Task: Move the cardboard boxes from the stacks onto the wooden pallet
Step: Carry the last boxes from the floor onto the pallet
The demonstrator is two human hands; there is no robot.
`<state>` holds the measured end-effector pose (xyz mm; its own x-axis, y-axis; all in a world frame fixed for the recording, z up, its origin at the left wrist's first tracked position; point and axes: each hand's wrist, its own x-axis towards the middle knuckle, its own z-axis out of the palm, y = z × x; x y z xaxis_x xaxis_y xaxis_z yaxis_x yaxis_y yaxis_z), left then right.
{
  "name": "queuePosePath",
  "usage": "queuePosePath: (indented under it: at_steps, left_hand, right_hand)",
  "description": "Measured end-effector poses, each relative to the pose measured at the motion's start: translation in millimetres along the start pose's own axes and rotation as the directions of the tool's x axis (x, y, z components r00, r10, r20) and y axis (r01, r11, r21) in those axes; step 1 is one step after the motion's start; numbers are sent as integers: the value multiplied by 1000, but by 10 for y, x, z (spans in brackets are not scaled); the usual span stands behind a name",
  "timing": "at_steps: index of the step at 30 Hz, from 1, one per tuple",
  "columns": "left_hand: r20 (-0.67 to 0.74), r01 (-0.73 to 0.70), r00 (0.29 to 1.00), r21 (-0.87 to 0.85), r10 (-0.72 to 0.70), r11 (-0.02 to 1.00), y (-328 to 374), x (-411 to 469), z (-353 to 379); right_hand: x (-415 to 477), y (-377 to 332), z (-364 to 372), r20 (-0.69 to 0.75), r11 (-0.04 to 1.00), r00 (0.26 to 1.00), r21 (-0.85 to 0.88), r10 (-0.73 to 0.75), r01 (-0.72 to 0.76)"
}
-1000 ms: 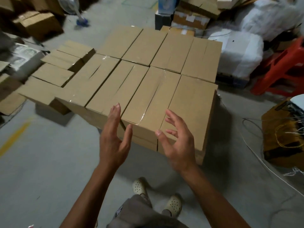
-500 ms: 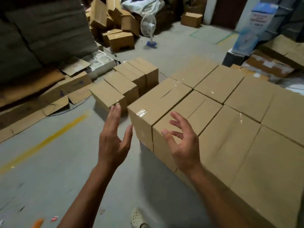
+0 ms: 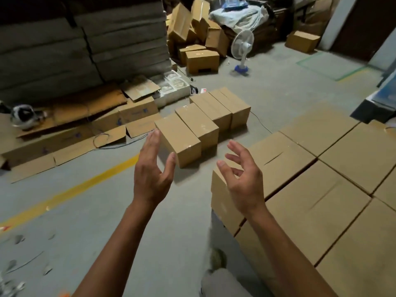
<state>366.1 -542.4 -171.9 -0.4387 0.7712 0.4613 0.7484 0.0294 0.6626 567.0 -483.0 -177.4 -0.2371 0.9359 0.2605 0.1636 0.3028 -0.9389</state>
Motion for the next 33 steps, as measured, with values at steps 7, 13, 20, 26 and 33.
queuePosePath:
  at_steps: [7,13,20,26,33]
  left_hand:
    - [63,42,997,45,-45,998,-677,1217,601]
    - [125,113,984,109,-127,988,-1157,2273,1033]
    - [182,192,961,99,-207,977,-1673,3229,1491]
    - [275,320,904,70,-327,945,-2491,4104,1974]
    - [420,405,809,107,-410,908,-3810,5371,2520]
  right_hand:
    - [1423,573,474,-2,998,998,8,56,-56]
    - [2593,827,721,17,992,992,-21,126,-126]
    - [3624,1171,1093,31,968,969,-73,243,-241]
    - [4524,1787,1614,-8,910,921,-150,390,-386]
    - [5725,2552,2503,-51,782,801,-188,596,-594]
